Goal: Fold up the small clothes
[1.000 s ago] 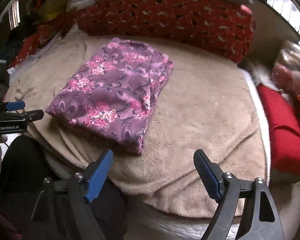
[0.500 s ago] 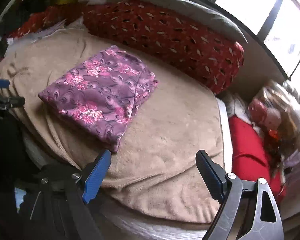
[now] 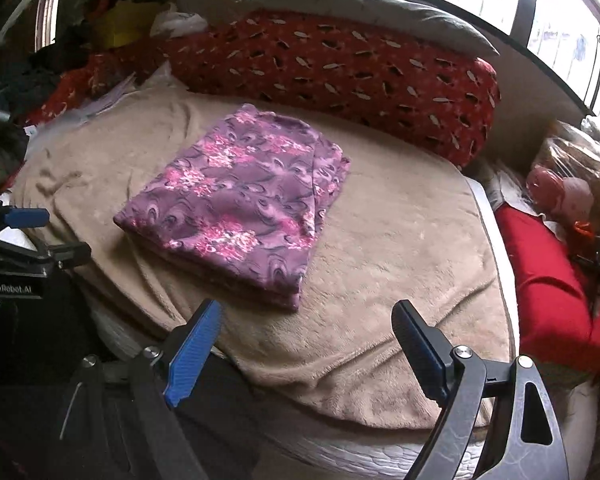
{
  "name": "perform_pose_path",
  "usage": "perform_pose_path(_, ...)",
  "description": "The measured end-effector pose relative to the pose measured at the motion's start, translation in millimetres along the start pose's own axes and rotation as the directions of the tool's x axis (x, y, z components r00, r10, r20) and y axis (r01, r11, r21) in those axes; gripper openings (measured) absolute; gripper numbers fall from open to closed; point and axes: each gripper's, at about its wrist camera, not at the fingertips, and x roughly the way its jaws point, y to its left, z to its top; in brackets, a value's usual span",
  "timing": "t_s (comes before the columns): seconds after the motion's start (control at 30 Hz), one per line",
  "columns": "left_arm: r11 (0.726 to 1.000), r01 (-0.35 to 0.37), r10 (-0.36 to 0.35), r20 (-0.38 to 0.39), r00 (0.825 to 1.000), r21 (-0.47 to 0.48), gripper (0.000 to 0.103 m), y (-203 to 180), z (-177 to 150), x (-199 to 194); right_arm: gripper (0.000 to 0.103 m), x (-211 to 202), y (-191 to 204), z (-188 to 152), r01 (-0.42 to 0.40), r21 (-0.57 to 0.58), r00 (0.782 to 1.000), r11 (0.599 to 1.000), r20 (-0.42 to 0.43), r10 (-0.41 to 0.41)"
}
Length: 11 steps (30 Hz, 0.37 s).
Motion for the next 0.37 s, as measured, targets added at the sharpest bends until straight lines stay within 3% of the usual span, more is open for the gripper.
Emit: perform_pose_path(0.37,1.000,0.011,-0.012,0.025,1.000,0.029,0.093,-3,3,-11,0.088,4,-3,-2,-0.017,0.038,1.000,0.999,-0.024,0.018)
